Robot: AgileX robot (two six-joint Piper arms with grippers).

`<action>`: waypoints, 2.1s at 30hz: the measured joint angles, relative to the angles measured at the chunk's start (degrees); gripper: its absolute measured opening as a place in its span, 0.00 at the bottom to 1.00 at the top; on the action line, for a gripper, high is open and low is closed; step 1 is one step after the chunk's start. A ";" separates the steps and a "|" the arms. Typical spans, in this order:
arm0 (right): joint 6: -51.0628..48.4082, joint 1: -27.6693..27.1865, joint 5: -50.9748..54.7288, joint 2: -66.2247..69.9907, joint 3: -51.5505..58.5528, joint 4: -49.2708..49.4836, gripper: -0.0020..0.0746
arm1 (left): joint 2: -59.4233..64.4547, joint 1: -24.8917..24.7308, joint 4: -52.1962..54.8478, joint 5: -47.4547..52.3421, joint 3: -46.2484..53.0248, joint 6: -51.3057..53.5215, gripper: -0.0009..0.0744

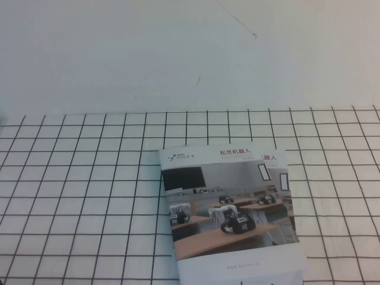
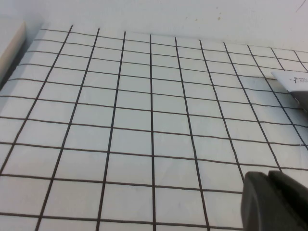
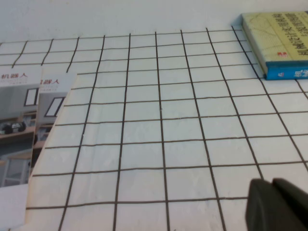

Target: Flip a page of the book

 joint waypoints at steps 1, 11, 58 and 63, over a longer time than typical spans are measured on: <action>0.00 0.00 0.00 0.00 0.00 0.00 0.04 | 0.00 0.00 0.00 0.00 0.00 0.00 0.01; 0.00 0.00 0.00 0.00 0.00 0.00 0.04 | 0.00 0.00 0.00 0.00 0.00 0.00 0.01; 0.00 0.00 -4.39 0.00 0.17 1.06 0.04 | 0.00 0.00 -0.12 -2.86 0.24 0.01 0.01; 0.00 0.00 -8.87 0.00 0.17 1.98 0.04 | 0.00 0.00 -0.12 -9.18 0.34 0.01 0.01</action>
